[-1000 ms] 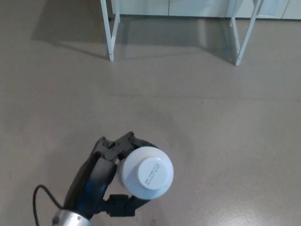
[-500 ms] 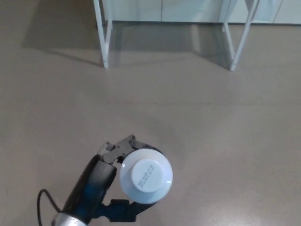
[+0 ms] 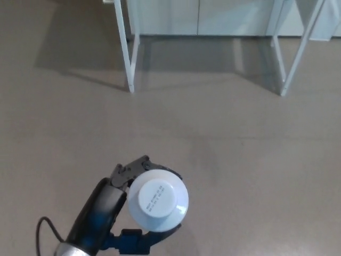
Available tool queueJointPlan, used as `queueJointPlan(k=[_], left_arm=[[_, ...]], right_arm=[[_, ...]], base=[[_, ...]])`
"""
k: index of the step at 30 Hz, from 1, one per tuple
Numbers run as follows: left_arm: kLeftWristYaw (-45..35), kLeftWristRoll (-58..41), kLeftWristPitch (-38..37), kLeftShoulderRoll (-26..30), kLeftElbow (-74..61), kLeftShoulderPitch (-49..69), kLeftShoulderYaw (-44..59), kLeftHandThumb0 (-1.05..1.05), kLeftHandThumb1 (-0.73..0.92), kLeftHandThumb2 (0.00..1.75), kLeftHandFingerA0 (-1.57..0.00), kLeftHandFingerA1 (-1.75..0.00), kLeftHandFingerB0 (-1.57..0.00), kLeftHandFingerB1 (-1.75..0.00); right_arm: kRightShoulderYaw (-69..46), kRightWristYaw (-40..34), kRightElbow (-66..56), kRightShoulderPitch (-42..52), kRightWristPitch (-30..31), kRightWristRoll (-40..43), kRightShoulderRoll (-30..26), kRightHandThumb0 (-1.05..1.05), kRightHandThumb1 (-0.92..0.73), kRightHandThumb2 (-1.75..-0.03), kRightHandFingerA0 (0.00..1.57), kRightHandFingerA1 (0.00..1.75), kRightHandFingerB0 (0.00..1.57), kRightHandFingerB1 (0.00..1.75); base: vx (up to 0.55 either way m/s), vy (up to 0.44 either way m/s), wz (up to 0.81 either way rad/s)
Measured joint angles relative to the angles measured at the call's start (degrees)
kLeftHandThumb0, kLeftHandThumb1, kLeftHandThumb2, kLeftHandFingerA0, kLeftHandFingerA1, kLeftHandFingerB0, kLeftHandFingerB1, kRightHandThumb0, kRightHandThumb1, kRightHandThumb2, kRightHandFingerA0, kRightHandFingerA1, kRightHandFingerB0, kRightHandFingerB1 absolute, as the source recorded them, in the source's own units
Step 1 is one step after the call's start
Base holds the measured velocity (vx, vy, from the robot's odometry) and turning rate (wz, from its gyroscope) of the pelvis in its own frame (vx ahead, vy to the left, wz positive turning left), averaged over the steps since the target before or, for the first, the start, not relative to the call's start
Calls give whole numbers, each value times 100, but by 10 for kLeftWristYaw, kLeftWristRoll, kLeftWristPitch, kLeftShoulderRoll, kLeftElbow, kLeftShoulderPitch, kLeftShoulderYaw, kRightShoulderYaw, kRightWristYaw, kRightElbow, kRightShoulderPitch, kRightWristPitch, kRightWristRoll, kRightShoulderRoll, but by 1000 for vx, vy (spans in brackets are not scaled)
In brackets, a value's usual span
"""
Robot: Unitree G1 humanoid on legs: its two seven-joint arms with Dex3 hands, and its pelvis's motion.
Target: The robot picks up a bottle from a person using its left hand and walk towards the table in frontand put the bottle on the table.
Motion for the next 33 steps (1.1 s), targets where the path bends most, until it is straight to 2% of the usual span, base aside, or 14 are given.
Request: queueJointPlan(k=[8,22,33], left_arm=[[-7,-6,6,-2,-16,12,-1,-19,74,82,-102,-144,-76,-122],[-8,-8,6,3,-14,13,3,-22,77,78,-99,-146,-76,-122],[-9,-9,8,-1,-20,18,-3,-21,75,80,-95,-152,-73,-127]], right_arm=[[2,0,1,-3,1,-5,-8,-34,-68,-60,63,45,53,40],[8,1,3,-12,5,-8,-2,-34,-69,-61,64,44,54,40],[10,1,5,-14,10,-8,-8,-34,-69,-61,63,43,54,40]], base=[[316,-96,-5],[430,95,-9],[437,-172,25]])
